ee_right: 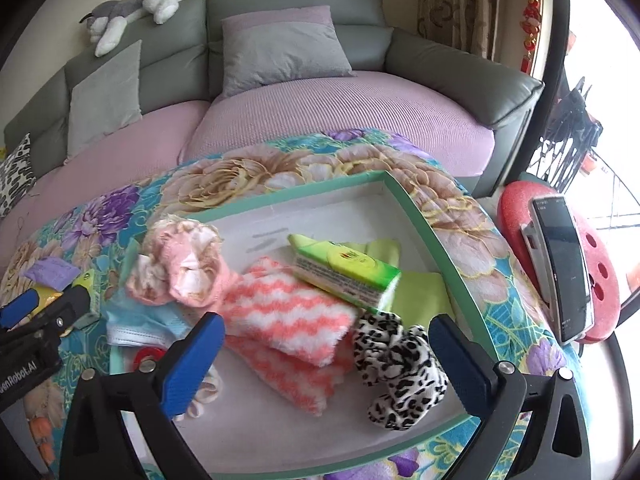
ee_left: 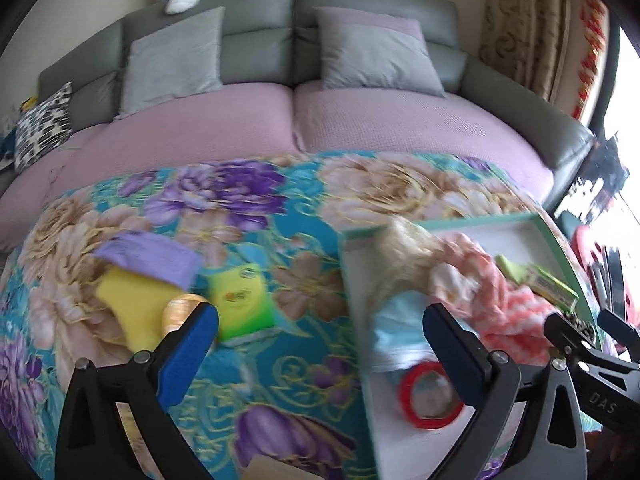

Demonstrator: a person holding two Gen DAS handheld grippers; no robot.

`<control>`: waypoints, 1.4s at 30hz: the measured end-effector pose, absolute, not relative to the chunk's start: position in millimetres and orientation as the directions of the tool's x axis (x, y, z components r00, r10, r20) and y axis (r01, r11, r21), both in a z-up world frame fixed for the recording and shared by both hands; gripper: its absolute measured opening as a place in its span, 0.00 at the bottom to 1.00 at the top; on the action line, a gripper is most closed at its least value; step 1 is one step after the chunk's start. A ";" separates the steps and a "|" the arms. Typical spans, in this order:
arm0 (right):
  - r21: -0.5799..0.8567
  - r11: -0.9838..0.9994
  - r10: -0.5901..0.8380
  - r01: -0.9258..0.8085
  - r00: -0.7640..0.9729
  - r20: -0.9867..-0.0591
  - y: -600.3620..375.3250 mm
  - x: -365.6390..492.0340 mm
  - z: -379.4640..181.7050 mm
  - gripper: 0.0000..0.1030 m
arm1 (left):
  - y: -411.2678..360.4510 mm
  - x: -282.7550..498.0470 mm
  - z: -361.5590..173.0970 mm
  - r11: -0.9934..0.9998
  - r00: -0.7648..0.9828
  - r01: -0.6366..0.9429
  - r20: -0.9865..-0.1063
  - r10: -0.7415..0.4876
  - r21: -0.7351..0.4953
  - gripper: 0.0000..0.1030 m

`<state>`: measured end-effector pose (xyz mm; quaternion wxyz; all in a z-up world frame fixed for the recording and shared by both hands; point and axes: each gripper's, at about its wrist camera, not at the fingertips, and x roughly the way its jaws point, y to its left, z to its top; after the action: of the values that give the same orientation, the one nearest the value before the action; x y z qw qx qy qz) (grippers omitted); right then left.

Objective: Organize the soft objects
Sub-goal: 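Withdraw both tools from the tray back toward the remaining items, then grasp the yellow sponge with the left tool while the right tool reaches the round tan cookie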

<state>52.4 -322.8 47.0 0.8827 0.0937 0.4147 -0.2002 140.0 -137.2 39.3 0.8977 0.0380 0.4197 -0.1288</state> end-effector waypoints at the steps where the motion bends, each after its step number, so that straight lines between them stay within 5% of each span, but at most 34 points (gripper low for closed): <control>1: 0.004 0.905 -0.272 0.426 0.586 -0.763 -318.1 53.2 50.7 1.00 | -128.3 140.7 42.2 0.970 0.626 0.242 -0.757 -0.187 -0.040 0.99; 17: 0.129 0.973 -0.032 0.189 0.674 -0.738 -190.2 99.4 59.9 1.00 | 50.2 146.7 60.0 0.983 0.697 -0.177 -0.711 0.093 -0.045 0.99; 42: 0.072 0.997 0.038 0.033 0.595 -0.803 -99.5 158.0 2.8 1.00 | 82.1 185.7 -7.5 0.987 0.550 -0.141 -0.835 0.019 -0.071 0.99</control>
<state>158.0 -99.5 2.8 0.8922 0.0393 0.4500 0.0016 185.7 82.1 -7.5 0.8780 -0.0647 0.4721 0.0455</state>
